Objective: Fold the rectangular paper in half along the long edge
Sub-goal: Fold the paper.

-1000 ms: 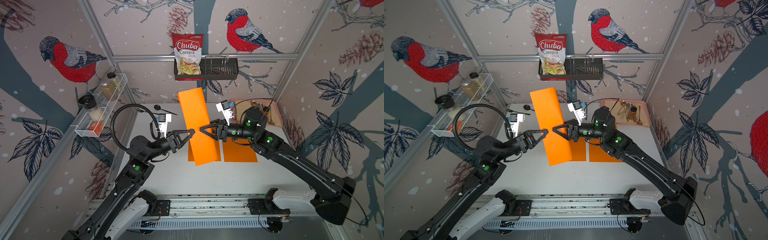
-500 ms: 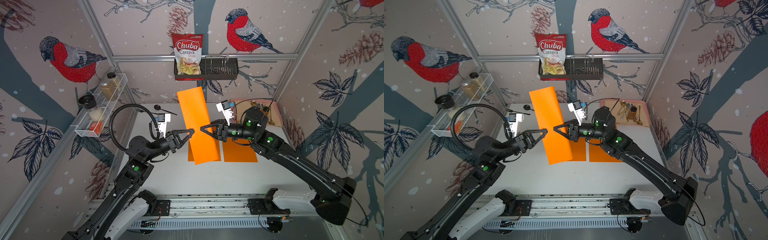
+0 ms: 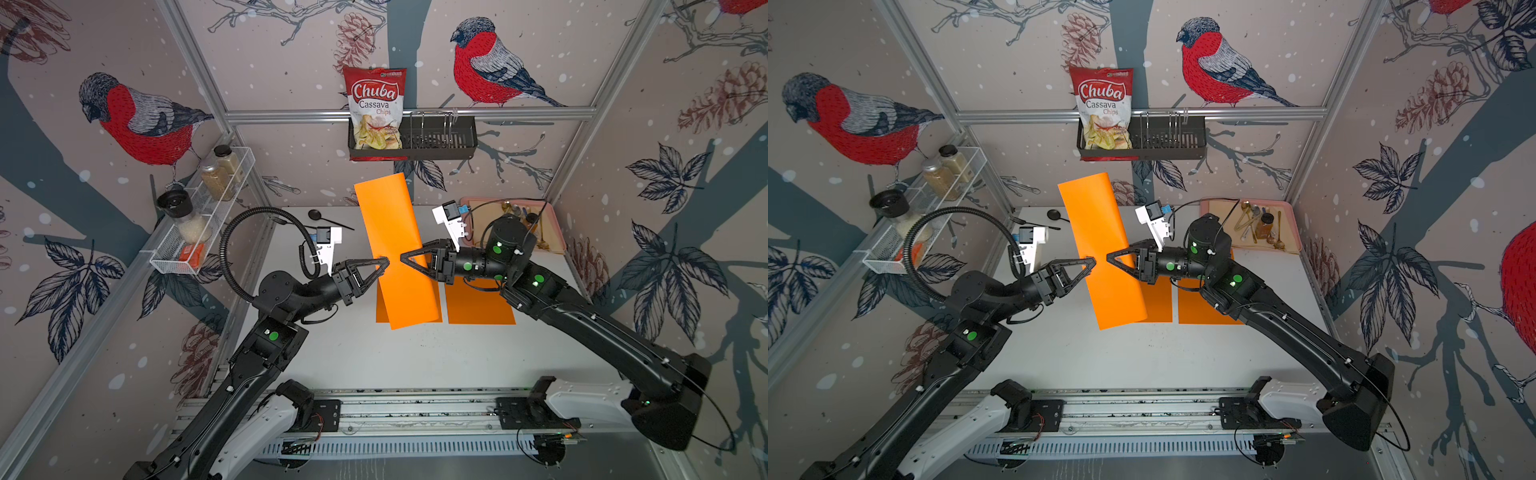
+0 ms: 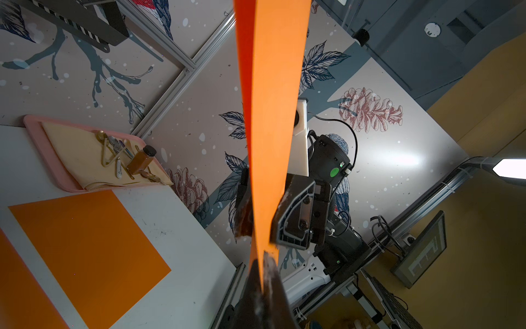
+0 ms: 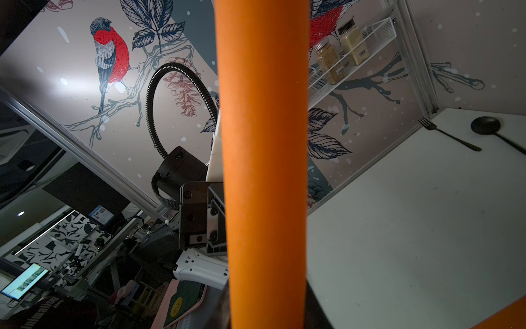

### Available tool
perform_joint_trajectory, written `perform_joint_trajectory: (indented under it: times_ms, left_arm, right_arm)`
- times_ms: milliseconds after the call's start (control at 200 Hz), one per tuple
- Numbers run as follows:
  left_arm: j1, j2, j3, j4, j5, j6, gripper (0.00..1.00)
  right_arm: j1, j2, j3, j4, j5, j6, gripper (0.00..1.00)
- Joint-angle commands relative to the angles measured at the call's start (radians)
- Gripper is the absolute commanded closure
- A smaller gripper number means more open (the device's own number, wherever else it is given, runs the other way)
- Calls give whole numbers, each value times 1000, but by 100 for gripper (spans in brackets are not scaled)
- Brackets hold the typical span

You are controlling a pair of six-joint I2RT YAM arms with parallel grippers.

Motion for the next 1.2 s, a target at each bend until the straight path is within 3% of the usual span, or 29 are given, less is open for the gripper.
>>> perform_joint_trajectory:
  times_ms: [0,210,340,455,705,1196]
  left_arm:
    - [-1,-2,0,22,0,14,94]
    - [-2,-3,-3,25,4,14,95]
    - [-2,-2,0,27,4,14,99]
    - [-2,-1,0,27,3,14,100]
    - [-2,-3,13,29,4,9,100]
    - [-1,7,24,46,13,-7,91]
  right_arm:
    - [1,-6,-4,66,-24,22,73]
    - [-4,-8,-14,105,-41,49,72]
    - [-5,-1,-25,141,-61,77,62]
    - [-4,3,-28,150,-75,84,59]
    - [2,7,-24,155,-84,84,70]
    - [1,0,-53,211,-76,110,76]
